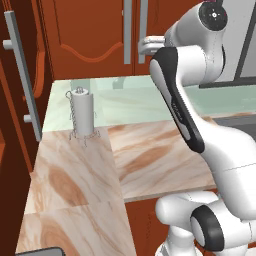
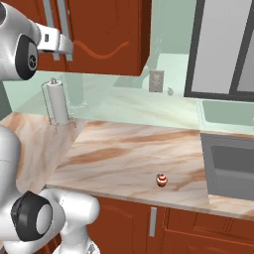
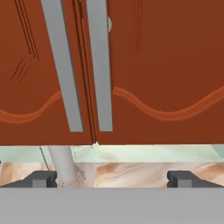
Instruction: Open the cabinet. Pick the bar soap and place it next to the sink. Then close the cabinet.
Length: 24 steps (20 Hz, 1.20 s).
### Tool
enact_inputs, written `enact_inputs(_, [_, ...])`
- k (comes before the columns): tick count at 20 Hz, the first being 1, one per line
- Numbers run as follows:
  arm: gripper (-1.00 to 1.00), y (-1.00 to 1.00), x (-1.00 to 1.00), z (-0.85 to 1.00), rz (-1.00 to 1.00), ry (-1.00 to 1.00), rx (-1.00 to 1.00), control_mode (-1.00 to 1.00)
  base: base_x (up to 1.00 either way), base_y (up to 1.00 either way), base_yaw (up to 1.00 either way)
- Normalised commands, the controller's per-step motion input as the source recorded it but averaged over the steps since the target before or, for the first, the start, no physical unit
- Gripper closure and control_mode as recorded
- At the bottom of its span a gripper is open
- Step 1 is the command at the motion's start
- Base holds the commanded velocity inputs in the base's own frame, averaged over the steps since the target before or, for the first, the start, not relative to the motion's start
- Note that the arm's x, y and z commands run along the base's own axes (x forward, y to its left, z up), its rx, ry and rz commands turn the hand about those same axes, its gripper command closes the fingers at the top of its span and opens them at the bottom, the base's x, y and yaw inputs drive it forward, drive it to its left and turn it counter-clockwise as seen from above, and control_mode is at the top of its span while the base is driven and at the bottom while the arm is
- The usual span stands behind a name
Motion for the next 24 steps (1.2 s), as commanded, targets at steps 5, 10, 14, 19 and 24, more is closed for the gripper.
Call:
enact_inputs(5, [-1.0,0.15,0.0,0.0,0.09,0.0,0.0,-1.0,0.0,0.0,0.0])
enact_inputs(10, [-1.0,0.08,0.11,0.0,0.08,0.0,0.0,-1.0,0.0,0.0,0.0])
enact_inputs(14, [-1.0,0.03,0.26,0.0,0.05,0.0,0.0,-1.0,0.0,0.0,0.0])
enact_inputs(19, [-1.0,0.0,0.41,0.0,0.0,0.0,0.0,-1.0,0.0,0.0,0.0])
enact_inputs(24, [-1.0,0.0,0.13,0.0,-0.01,0.0,0.0,-1.0,0.0,0.0,0.0])
